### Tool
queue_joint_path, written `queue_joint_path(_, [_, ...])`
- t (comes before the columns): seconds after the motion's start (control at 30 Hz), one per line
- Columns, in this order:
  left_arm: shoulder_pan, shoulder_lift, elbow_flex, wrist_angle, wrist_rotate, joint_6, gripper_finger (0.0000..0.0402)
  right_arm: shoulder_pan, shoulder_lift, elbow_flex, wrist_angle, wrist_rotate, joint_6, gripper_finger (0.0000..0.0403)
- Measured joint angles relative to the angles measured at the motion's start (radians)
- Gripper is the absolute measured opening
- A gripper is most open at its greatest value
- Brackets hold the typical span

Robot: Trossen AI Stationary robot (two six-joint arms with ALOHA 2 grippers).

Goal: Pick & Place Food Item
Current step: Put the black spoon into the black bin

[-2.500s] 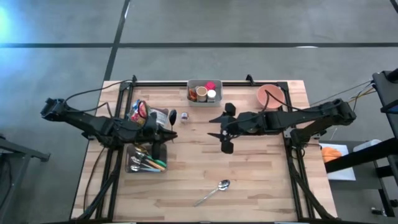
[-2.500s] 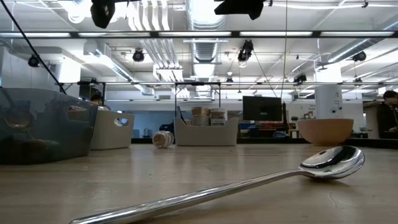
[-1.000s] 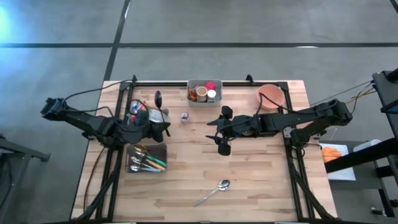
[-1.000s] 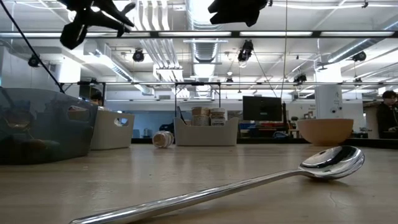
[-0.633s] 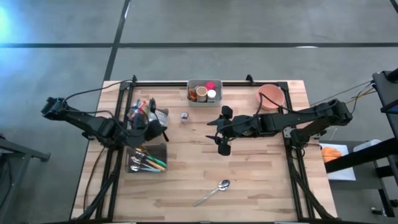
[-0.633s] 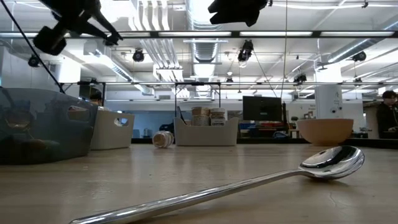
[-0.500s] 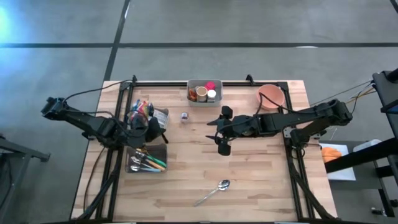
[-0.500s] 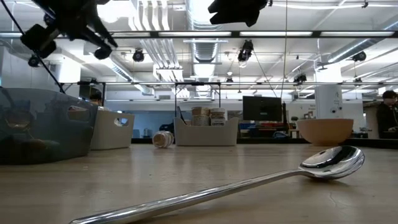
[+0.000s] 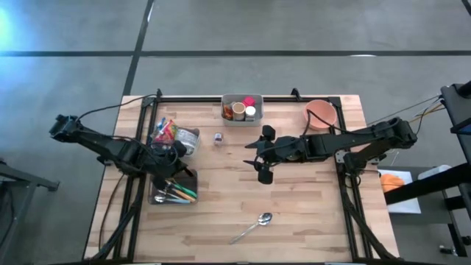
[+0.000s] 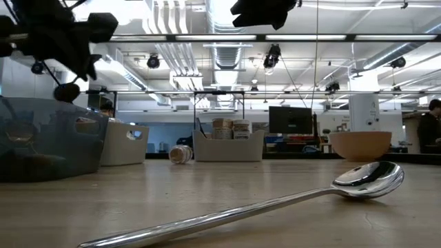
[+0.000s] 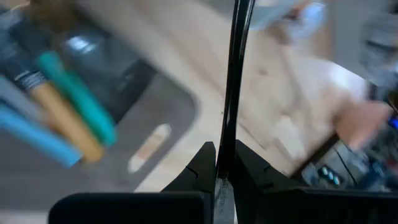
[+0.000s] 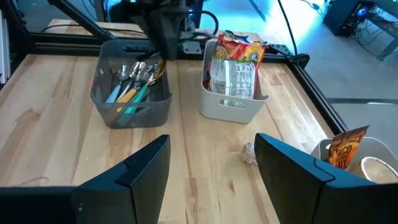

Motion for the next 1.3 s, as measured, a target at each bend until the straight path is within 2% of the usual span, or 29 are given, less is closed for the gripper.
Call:
queue_joint_path(0.13, [0.000,0.042,0.043,-0.076,0.094,-0.146,0.0020,0.000,0.000,0.000,0.001,0.000,-0.003,0.0233])
queue_joint_path(0.4, [-0.007,0.224,0.266,-0.267,0.162,-0.191,0.0020,0.000,0.000,0.000,0.001,0.000,-0.001,0.0233])
queue_joint_path(0.57, [-0.036,0.345,0.354,-0.316,0.232,-0.305,0.0020,0.000,0.000,0.000,0.001,0.000,-0.004,0.0233])
queue_joint_path(0.67, [-0.050,0.385,0.367,-0.318,0.253,-0.384,0.0020,0.000,0.000,0.000,0.001,0.000,0.000,0.0233])
queue_joint_path(0.97, [-0.051,0.439,0.365,-0.313,0.354,-0.479,0.0020,0.000,0.000,0.000,0.001,0.000,-0.001,0.0233])
queue_joint_path(1.3, [-0.051,0.500,0.364,-0.323,0.450,-0.469,0.0020,0.000,0.000,0.000,0.001,0.000,-0.004,0.0233])
